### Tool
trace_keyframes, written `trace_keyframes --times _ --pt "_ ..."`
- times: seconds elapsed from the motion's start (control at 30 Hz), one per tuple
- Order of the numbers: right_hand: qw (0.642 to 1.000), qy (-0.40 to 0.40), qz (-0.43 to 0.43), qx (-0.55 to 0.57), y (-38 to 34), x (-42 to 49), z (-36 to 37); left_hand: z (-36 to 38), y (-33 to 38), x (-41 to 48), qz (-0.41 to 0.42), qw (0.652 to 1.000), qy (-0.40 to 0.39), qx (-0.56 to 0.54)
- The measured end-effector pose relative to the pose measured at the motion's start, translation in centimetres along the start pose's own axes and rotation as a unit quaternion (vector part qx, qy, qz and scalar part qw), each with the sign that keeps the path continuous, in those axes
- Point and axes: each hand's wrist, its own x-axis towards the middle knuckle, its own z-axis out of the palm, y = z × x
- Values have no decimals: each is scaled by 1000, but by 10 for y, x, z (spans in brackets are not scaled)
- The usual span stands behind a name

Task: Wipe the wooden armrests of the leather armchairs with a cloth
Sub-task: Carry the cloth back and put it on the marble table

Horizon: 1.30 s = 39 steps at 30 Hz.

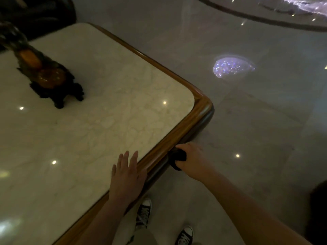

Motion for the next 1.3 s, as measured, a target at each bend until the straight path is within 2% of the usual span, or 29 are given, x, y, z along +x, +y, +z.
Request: trace_keyframes --times 0.23,0.47,0.63,0.77,1.03,1.17,1.3 --pt "999 -20 -13 -41 -28 101 45 21 -65 69 -32 999 5 -21" --pt "997 -41 -33 -65 -48 205 127 62 -145 129 -67 998 6 -10" --pt "994 -21 -65 -87 -45 273 204 120 -197 174 -99 995 29 9" --pt "988 9 -108 -111 -34 316 255 172 -229 199 -132 990 10 41" --pt "972 41 -179 -149 -6 357 300 225 -269 222 -126 990 -29 58" --pt "968 3 -157 -195 3 360 309 233 -270 221 -115 991 -22 57" --pt "974 -23 -137 -181 6 360 312 238 -272 221 -113 992 -22 56"
